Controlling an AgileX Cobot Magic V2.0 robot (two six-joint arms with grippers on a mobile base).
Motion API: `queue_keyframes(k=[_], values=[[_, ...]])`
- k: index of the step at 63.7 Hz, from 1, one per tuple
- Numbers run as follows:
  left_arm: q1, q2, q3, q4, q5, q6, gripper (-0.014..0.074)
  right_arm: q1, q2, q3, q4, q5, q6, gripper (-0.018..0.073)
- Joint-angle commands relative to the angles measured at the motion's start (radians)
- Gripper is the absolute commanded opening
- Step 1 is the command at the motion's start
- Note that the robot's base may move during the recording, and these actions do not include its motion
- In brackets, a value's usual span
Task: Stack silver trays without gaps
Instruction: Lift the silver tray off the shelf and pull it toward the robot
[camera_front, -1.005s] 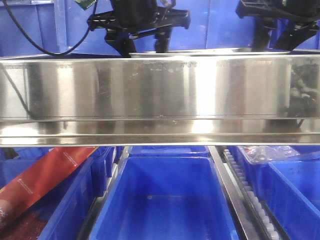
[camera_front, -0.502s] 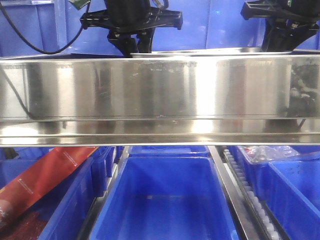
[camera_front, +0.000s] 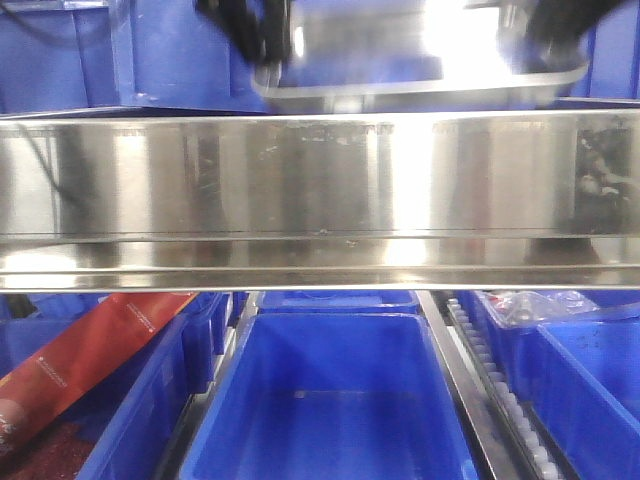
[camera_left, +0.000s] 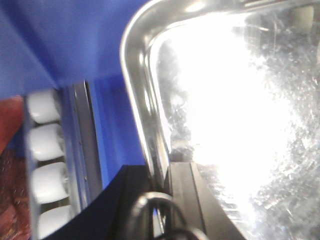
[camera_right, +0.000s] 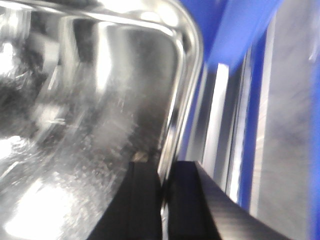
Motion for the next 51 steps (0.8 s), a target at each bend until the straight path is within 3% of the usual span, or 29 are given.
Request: queue_keyframes(k=[1, 7, 18, 32, 51], values=[[-0.009, -0.054, -0.003, 0.025, -0.015, -0.003, -0.0017, 0.004, -0.055, -0.009, -0.003, -0.018, -0.023, -0.0068], [-0.021, -0.085, -0.003, 0.037, -0.012, -0.012, -0.0017, 0.004, -0.083, -0.006, -0.003, 0.008, -0.023, -0.0068], [-0.084, -0.139, -0.003, 0.171, -0.001, -0.078, -0.0017, 0.004, -0.154, 0.018, -0.013, -0.019, -0.023, -0.0068], [-0.156, -0.19, -0.003, 0.27, -0.001, -0.12, -0.0017, 0.004, -0.287, 0.142, -0.017, -0.063, -0.023, -0.0068], [-0.154, -0.224, -0.003, 0.339, -0.024, -0.101, -0.0017, 0.004, -0.462, 0.249, -0.012, -0.161, -0.023, -0.0068]])
